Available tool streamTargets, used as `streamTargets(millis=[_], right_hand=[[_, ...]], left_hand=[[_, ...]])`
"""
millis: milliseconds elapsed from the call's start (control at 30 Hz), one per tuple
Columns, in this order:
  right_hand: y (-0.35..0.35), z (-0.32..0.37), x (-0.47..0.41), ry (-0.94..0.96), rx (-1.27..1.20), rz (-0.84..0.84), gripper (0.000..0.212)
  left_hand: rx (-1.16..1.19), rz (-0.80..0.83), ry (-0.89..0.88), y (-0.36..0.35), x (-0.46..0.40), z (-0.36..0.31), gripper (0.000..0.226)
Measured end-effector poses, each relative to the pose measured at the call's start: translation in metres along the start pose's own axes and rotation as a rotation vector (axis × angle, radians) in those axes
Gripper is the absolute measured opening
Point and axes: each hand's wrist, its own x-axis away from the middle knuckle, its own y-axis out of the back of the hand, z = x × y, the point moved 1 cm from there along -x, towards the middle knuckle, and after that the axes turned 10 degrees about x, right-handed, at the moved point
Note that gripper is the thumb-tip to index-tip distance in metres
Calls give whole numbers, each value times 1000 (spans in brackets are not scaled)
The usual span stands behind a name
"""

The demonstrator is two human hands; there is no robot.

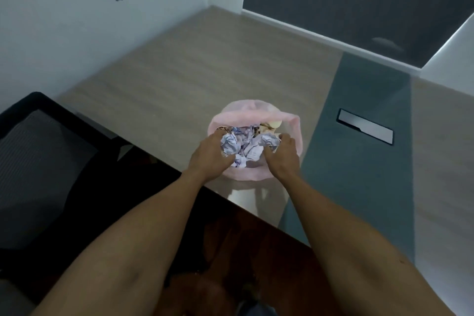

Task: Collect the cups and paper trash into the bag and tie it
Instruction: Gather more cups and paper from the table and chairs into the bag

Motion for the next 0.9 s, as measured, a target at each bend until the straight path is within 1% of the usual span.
streamTargets(millis=[100, 233, 333, 400, 467, 533, 667, 767, 833, 900], right_hand=[[-4, -13, -31, -1, -37, 45, 43], [-16, -21, -64, 39, -53, 57, 29], [-24, -29, -81, 147, 35, 27, 15], [-28, -38, -87, 226, 158, 19, 16], [-28, -43, -90, 258, 231, 13, 23], [-24, -45, -90, 251, 205, 13, 24], [-11, -43, -89, 227, 81, 12, 14], [-8, -40, -90, 258, 60, -17, 9], [-7, -35, -87, 273, 52, -4, 8], [-10, -27, -84, 301, 57, 14, 12]], left_hand=[[-32, 38, 39, -24, -20, -8, 73], [-87, 1, 54, -52, -40, -11, 65], [-142, -38, 78, -67, -51, -11, 63], [-195, -54, 63, -74, -55, -7, 64], [-270, -58, 51, -80, -59, -2, 68], [-350, -69, 58, -87, -63, 2, 74], [-446, -6, 119, -95, -65, 8, 91], [-430, 12, 143, -95, -62, 11, 93], [-356, -2, 131, -90, -57, 10, 84], [-280, -5, 128, -80, -50, 7, 72]])
